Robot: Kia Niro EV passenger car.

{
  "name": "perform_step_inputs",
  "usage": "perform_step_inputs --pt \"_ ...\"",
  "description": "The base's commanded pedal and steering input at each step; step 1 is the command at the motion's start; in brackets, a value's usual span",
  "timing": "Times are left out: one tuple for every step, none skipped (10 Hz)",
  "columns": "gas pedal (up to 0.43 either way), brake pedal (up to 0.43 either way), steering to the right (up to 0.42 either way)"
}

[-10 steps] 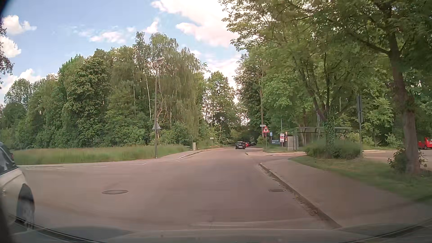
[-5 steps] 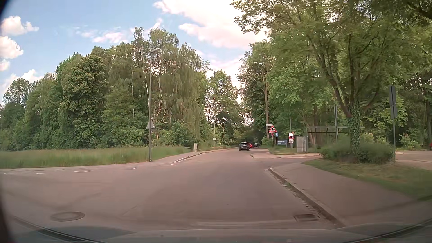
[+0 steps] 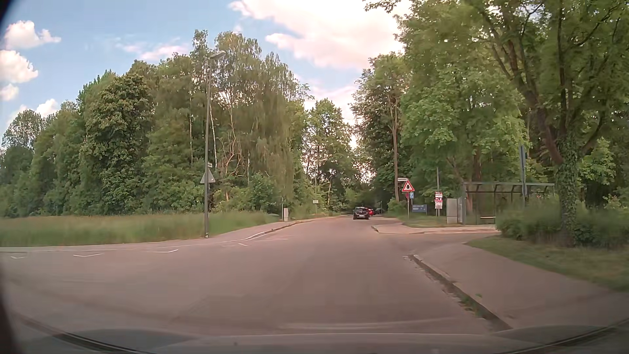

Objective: Follow the waypoints while adhering to traffic rules and regulations

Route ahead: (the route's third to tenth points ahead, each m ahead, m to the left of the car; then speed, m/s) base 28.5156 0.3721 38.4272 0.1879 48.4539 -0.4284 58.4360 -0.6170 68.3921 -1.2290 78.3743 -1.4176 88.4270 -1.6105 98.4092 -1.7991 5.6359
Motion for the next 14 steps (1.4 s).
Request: perform_step_inputs --pt "0.079 0.018 -0.011" --pt "0.11 0.018 -0.01" --pt "0.138 0.018 -0.009" --pt "0.157 0.018 -0.009" --pt "0.157 0.018 -0.009" --pt "0.157 0.018 -0.009" --pt "0.169 0.018 -0.009" --pt "0.169 0.018 -0.008" --pt "0.15 0.018 -0.008" --pt "0.13 0.018 -0.007" --pt "0.13 0.018 -0.007" --pt "0.13 0.018 -0.005" --pt "0.13 0.018 -0.002" --pt "0.118 0.018 0.002"
